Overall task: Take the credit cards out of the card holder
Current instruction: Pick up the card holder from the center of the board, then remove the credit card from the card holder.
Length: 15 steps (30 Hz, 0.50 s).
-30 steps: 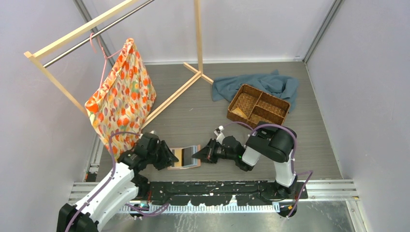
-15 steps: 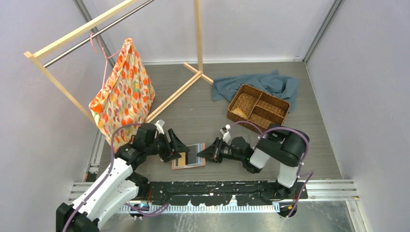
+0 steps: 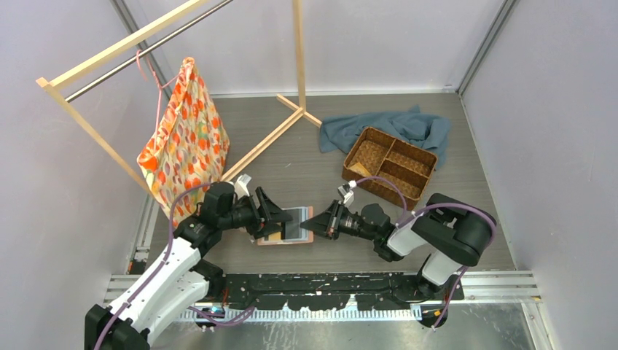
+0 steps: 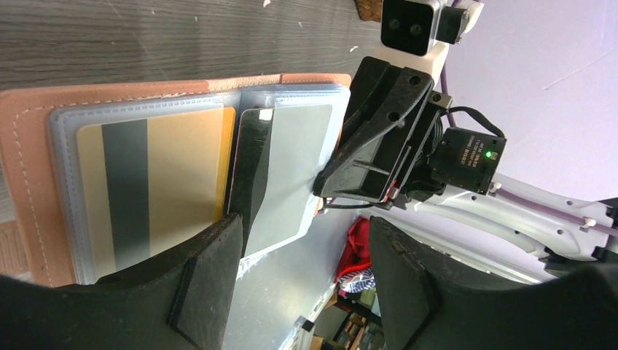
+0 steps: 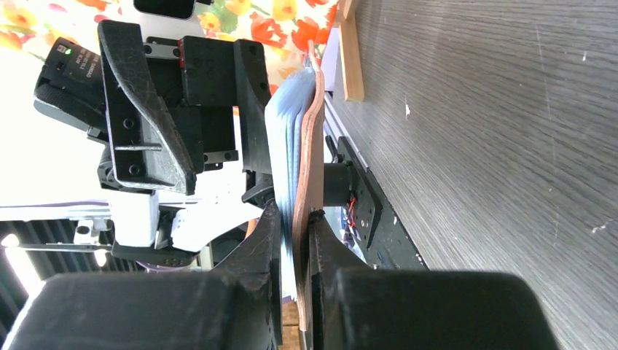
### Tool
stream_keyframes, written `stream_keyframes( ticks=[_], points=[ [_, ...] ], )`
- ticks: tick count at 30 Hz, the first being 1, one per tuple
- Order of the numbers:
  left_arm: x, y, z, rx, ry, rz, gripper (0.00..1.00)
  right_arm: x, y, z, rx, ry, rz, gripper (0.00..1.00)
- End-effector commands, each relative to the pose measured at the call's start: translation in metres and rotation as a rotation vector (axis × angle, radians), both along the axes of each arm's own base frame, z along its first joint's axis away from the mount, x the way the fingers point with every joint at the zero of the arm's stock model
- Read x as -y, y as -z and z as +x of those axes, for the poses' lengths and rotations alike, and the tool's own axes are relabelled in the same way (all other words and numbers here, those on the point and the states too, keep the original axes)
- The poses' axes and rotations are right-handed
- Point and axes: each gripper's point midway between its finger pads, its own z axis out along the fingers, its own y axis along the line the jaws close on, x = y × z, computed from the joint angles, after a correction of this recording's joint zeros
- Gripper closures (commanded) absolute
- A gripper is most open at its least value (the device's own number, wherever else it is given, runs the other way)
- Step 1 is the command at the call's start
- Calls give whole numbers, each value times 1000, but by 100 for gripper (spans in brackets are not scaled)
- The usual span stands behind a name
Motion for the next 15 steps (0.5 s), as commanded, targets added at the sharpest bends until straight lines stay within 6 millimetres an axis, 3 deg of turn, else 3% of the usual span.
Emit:
stream_keyframes(
  ticks=[1, 15],
  points=[
    [6, -13, 2, 32, 19, -59, 35, 2, -42, -2, 91, -10, 120, 99],
    [4, -9, -2, 50, 34, -52, 35, 9, -51, 0, 101, -2, 133, 99]
  ],
)
